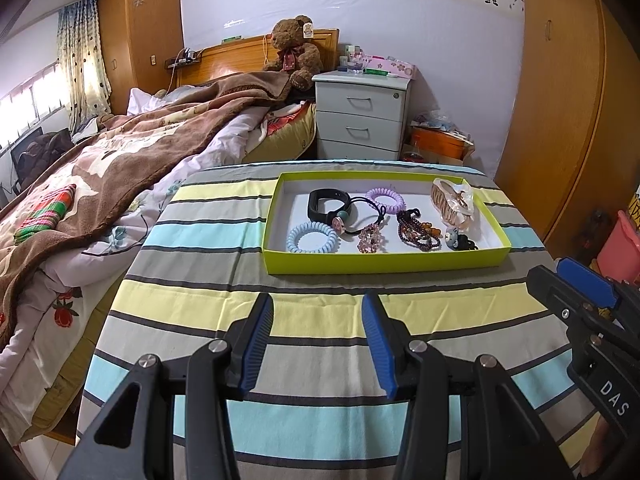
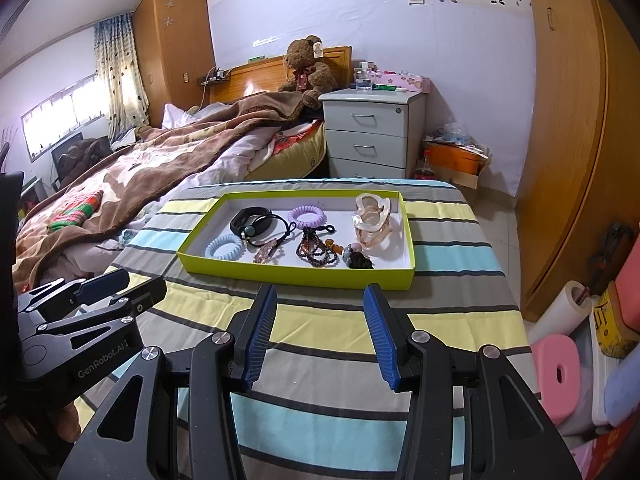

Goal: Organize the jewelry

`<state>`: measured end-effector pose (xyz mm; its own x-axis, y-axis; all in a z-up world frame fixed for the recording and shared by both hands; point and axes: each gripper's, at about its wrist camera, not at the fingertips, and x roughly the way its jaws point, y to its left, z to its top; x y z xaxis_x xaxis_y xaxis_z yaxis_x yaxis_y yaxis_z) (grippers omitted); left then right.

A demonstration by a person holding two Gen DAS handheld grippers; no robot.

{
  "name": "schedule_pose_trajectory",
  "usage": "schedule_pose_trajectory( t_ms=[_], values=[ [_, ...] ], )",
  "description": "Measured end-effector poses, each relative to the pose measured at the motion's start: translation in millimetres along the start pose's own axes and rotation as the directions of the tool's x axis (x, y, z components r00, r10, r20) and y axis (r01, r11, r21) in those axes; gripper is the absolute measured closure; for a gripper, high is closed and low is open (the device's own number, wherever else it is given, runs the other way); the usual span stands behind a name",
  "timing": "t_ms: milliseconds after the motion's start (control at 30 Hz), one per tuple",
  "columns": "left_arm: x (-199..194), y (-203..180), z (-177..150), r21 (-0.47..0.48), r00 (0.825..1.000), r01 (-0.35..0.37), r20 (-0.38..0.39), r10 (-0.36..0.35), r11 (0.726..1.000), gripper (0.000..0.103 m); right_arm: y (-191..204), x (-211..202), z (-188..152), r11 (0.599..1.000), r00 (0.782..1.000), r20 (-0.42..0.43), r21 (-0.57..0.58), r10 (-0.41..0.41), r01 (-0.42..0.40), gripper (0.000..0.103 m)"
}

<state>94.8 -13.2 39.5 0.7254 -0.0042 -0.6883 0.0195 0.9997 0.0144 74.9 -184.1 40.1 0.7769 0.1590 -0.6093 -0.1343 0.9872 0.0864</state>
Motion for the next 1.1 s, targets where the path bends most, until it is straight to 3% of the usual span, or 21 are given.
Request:
schedule_pose_trajectory(
  t_ms=[1100],
  values=[
    [-0.6,3.5,0.8,-0.006,1.0,-0.018,-0.003,0.018,1.0,0.055,1.1,-1.3,2.9,1.0,1.0,0.005,0.003,0.0,0.0,0.057]
  ],
)
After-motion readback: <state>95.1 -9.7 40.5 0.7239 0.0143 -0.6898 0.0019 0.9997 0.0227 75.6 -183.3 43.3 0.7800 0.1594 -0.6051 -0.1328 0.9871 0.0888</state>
